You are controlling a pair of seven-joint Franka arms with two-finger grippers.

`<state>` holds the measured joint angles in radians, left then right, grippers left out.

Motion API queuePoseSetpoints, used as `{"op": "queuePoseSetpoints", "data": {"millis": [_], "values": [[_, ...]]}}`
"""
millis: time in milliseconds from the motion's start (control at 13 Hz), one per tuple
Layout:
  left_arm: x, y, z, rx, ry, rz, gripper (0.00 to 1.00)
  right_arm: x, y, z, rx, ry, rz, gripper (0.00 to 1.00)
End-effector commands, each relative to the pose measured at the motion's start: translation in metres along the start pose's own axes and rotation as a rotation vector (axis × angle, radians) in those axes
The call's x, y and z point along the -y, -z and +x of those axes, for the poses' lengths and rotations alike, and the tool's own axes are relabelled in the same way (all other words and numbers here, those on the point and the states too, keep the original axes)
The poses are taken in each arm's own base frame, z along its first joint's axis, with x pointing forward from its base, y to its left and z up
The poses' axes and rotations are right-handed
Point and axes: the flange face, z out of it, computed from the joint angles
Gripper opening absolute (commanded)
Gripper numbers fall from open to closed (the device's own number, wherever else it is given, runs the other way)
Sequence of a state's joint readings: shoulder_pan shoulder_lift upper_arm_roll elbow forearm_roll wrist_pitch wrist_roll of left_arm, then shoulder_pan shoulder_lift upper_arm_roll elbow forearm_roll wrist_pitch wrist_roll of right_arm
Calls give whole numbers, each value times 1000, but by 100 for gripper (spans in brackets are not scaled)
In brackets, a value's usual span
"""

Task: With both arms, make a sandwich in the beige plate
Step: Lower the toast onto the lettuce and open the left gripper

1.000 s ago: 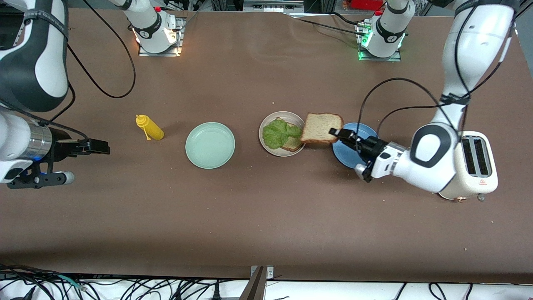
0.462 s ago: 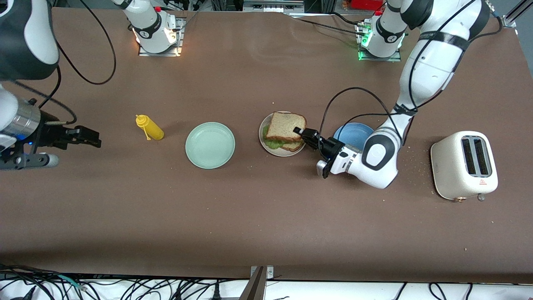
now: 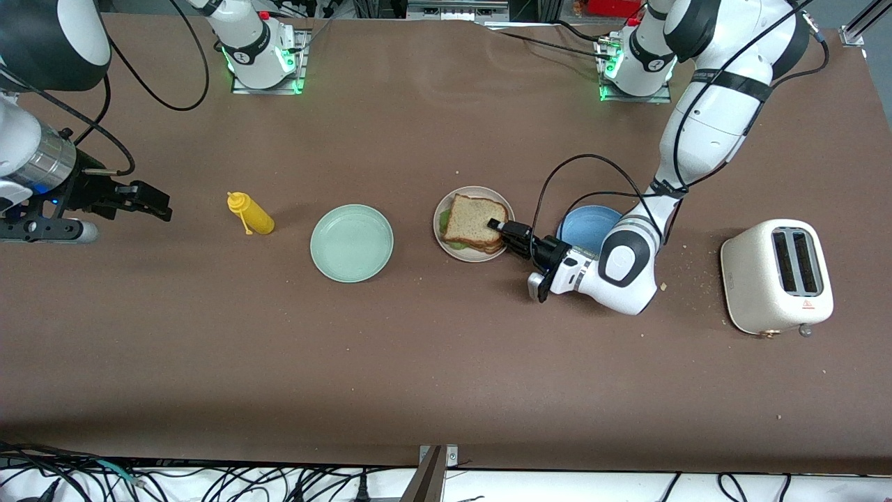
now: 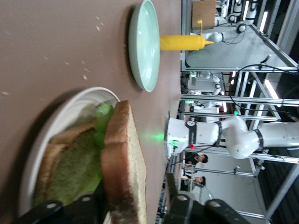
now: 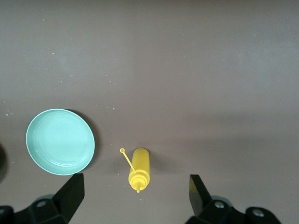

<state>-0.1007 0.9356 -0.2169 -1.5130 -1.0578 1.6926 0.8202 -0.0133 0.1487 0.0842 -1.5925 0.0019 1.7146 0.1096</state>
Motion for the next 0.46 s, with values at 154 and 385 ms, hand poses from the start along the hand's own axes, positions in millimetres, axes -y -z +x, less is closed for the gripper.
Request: {"op": "queuePoseSetpoints", "data": {"millis": [154, 385], "values": [[-40, 29, 3, 66, -73, 185, 100, 0, -2, 1, 2, -37, -17, 100], [-88, 55, 5, 100, 21, 345, 100, -19, -3, 3, -1, -72, -18, 100]]}}
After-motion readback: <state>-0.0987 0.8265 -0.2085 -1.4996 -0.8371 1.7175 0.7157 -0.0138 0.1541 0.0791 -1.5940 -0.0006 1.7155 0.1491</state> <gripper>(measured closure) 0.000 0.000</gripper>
